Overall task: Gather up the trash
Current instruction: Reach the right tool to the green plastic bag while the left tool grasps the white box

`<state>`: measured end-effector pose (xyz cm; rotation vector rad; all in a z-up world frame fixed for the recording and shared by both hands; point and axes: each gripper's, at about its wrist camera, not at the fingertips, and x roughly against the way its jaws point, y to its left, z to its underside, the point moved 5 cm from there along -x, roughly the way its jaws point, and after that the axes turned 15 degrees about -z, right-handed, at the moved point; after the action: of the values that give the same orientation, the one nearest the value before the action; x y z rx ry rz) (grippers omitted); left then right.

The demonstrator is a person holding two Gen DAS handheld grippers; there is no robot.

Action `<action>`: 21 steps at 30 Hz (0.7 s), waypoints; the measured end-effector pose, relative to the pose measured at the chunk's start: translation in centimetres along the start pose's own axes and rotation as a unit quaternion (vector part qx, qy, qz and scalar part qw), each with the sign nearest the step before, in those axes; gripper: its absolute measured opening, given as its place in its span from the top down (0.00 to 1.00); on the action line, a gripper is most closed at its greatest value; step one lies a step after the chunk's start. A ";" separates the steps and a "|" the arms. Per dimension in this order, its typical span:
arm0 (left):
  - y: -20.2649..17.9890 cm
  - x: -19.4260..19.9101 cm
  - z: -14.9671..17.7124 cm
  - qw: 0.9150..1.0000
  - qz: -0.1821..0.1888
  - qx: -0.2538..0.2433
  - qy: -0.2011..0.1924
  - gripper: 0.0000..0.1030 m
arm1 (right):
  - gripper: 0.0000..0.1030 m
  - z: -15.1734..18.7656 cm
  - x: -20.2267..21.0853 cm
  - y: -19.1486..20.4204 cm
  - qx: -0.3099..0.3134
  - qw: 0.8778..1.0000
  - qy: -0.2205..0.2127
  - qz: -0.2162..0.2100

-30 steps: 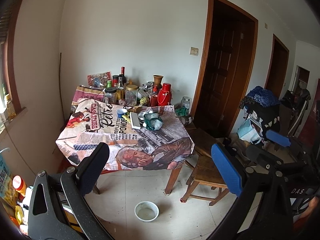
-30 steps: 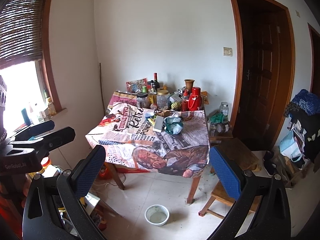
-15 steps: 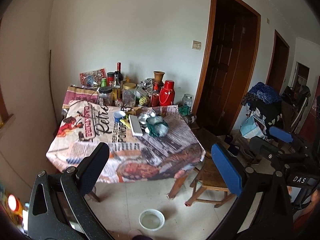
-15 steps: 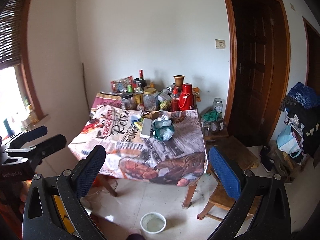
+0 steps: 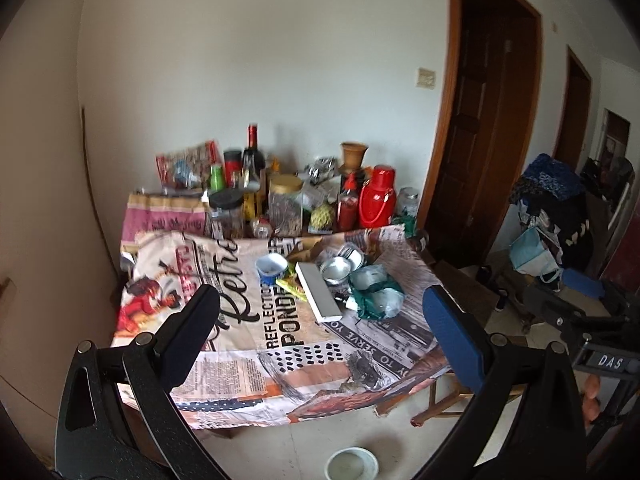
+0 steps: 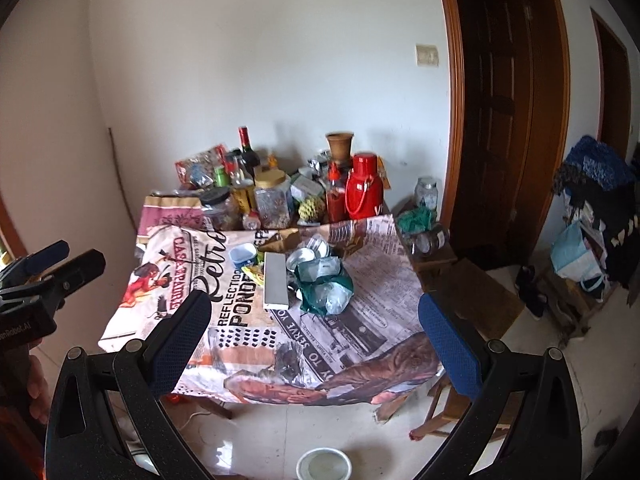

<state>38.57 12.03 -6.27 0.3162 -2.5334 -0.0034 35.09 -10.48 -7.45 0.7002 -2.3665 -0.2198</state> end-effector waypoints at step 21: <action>-4.5 -24.6 4.9 0.957 -0.079 0.112 0.257 0.10 | 0.01 -1.4 -21.4 -12.7 -0.033 0.978 0.198 -0.056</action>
<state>56.67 12.93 -24.19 0.5324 -1.9879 0.2710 55.24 -9.67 -22.11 0.7680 -1.9342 -0.1872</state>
